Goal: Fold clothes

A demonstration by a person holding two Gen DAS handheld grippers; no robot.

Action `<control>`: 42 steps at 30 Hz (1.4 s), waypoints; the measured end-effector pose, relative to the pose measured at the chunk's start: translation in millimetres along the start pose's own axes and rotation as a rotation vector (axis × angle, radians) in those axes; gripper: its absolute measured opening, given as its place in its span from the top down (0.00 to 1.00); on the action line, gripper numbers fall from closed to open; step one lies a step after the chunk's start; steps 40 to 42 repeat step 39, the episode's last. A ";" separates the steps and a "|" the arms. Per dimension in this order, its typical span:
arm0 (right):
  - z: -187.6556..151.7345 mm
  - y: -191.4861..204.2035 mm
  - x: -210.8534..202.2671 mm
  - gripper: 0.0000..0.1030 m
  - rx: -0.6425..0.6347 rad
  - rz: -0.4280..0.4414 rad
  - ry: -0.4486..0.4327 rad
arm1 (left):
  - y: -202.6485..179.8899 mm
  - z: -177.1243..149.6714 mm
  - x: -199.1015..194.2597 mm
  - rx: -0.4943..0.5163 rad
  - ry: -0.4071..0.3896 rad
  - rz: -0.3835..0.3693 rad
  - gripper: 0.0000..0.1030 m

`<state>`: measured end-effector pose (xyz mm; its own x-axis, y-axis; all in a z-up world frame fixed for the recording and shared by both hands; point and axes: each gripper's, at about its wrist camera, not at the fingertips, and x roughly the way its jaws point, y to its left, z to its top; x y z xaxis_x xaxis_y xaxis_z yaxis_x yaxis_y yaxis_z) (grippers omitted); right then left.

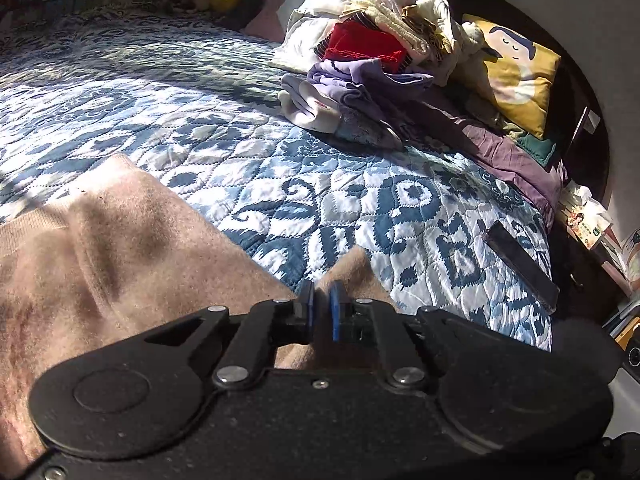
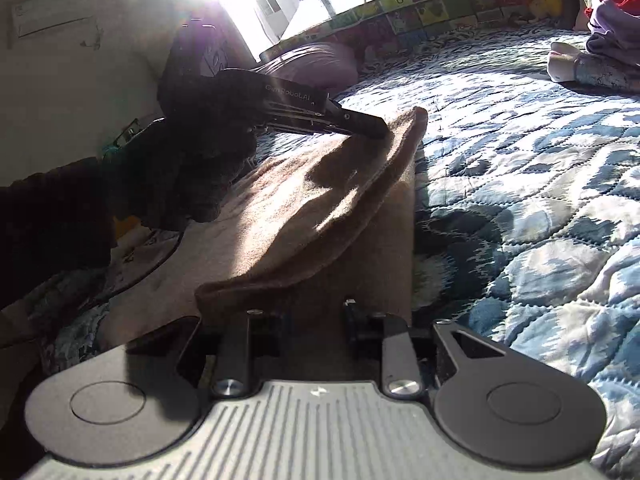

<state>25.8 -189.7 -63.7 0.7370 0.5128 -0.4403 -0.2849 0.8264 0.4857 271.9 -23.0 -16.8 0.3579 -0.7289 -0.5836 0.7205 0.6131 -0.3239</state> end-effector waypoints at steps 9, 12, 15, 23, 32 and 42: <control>-3.6 -51.0 -7.3 0.72 0.425 0.118 0.013 | 31.4 -16.8 -9.6 -0.160 -0.120 0.113 0.94; -5.3 -41.4 -10.4 0.72 0.355 0.088 0.028 | 34.6 -23.7 -10.1 -0.179 -0.131 0.117 0.94; -7.4 -1.5 -11.2 0.73 0.038 -0.036 0.045 | 31.9 -25.1 -6.0 -0.178 -0.132 0.114 0.94; -9.8 -22.4 -33.1 0.73 0.217 -0.007 0.031 | 29.6 -28.6 3.0 -0.194 -0.141 0.176 0.95; -12.8 15.9 -70.0 0.71 0.017 -0.168 -0.149 | -2.0 -34.1 -48.2 -0.188 -0.227 0.320 0.81; -3.9 74.3 -53.1 0.74 -0.424 -0.135 -0.323 | -47.4 -70.8 -58.0 -0.135 -0.188 0.331 0.81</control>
